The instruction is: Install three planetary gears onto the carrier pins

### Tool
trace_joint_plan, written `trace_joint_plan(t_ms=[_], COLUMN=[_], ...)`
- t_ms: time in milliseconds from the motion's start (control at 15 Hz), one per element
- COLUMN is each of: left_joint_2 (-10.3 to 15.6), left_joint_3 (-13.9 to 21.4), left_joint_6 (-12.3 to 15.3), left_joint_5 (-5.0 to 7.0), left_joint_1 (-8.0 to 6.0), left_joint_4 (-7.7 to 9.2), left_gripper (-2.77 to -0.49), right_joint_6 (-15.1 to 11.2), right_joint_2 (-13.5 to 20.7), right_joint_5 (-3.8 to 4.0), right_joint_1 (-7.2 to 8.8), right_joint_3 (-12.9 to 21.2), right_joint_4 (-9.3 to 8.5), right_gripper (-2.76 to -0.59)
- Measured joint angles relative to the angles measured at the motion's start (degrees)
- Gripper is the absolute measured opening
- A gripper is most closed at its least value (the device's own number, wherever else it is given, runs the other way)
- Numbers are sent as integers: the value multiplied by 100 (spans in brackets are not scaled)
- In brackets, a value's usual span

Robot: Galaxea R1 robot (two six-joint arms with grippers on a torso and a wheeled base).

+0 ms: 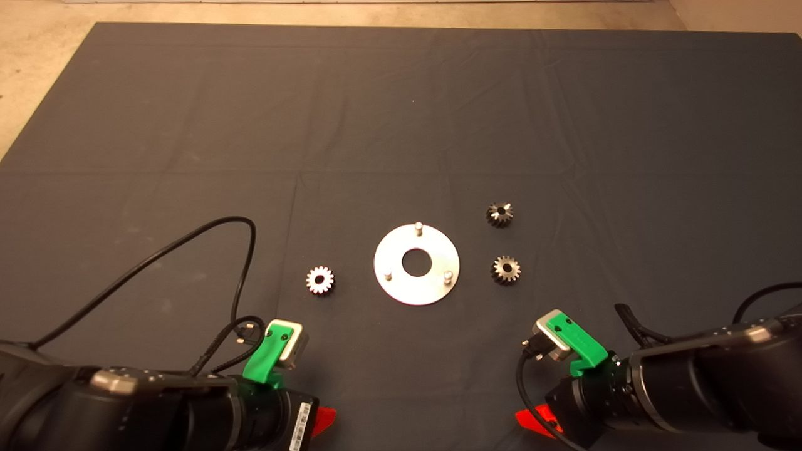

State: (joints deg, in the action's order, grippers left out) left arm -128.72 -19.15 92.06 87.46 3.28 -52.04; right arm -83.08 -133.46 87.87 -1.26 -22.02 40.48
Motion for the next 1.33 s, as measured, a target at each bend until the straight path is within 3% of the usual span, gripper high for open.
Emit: trace_joint_plan(t_ms=[600, 1200, 1333], left_joint_2=[-5, -129, -144], left_joint_3=[0, 6, 6], left_joint_6=[0, 0, 0], left_joint_5=[0, -1, -2], left_joint_1=[0, 0, 0], left_joint_4=[0, -1, 0], left_gripper=[-134, -134, -134], right_joint_6=[15, 378, 423], right_joint_2=[107, 294, 343], right_joint_5=[-5, -2, -6], right_joint_1=[-1, 4, 205], right_joint_3=[0, 0, 0], right_joint_4=[0, 0, 0], right_gripper=[-100, -100, -100])
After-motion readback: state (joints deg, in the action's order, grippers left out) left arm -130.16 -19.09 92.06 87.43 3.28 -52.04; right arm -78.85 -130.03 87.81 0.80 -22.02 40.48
